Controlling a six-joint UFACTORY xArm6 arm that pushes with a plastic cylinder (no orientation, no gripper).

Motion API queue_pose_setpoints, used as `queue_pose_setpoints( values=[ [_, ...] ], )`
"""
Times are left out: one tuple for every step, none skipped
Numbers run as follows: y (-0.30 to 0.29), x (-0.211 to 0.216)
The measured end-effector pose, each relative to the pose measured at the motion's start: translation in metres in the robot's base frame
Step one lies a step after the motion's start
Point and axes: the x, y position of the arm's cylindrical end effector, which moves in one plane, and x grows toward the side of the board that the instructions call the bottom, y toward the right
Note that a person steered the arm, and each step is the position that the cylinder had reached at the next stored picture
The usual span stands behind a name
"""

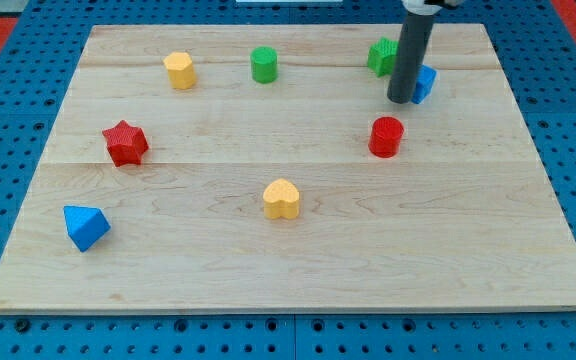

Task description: Push the blue cube towards top right

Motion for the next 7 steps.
queue_pose_setpoints(
  values=[
    [-0.028,0.000],
    [-0.011,-0.005],
    [0.022,-0.005],
    [0.051,-0.006],
    [0.071,-0.018],
    [0.077,-0.038],
    [0.087,-0.046]
  ],
)
